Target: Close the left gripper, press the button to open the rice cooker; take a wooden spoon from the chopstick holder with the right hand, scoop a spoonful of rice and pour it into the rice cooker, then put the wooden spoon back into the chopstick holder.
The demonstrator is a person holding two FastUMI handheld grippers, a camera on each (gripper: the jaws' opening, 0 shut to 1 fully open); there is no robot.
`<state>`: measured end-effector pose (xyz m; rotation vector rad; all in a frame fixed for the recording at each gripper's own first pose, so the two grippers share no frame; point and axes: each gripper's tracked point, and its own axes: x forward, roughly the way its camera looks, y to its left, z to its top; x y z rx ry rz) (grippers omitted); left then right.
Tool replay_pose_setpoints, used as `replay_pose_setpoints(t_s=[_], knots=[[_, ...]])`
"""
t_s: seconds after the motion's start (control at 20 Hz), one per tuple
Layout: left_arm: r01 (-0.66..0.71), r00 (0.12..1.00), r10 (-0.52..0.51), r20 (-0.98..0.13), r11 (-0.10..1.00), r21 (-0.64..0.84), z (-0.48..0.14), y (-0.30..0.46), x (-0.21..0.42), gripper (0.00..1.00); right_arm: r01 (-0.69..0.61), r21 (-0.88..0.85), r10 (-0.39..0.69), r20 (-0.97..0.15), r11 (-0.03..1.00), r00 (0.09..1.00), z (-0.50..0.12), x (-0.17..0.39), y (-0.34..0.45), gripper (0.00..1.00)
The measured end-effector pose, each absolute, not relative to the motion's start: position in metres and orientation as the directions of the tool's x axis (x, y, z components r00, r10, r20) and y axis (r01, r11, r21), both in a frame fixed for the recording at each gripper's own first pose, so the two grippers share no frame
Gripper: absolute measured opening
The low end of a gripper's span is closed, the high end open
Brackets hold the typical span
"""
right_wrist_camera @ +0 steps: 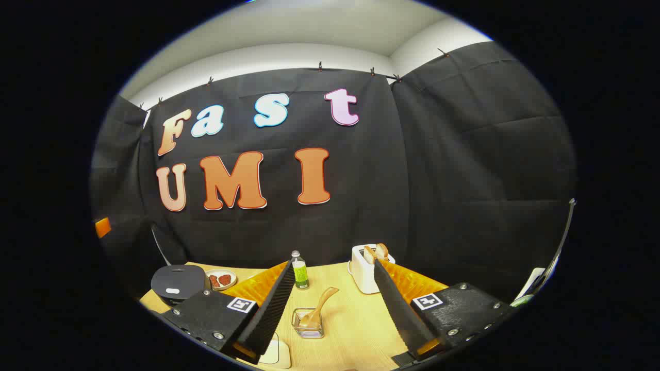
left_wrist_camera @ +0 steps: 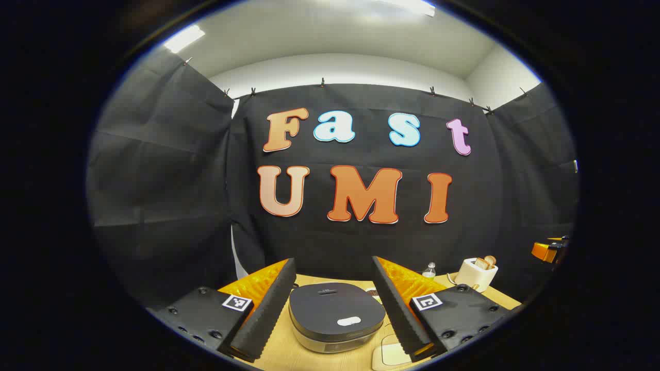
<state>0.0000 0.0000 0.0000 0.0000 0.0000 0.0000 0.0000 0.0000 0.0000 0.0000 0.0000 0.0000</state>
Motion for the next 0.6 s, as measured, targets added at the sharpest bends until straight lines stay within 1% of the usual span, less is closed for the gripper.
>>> replay_pose_setpoints(t_s=[0.05,0.1,0.3,0.6], knots=[[0.002,1.000,-0.002,-0.001,1.000,0.000,0.001,-0.003,0.000,0.95,-0.001,-0.003,0.001,0.001,1.000,1.000,0.000,0.001,-0.002,1.00],[0.007,1.000,-0.007,-0.004,1.000,0.002,0.001,-0.006,0.001,0.95,-0.003,-0.005,0.003,0.002,1.000,1.000,0.001,0.002,-0.003,0.95],[0.026,1.000,-0.026,-0.001,1.000,-0.006,0.003,-0.017,0.003,0.95,-0.017,-0.001,0.017,0.002,1.000,1.000,0.003,0.003,-0.001,0.95],[0.014,1.000,-0.014,-0.010,1.000,0.005,0.000,-0.016,0.001,0.95,-0.031,-0.003,0.031,0.007,1.000,0.999,0.004,0.005,0.002,0.95]])
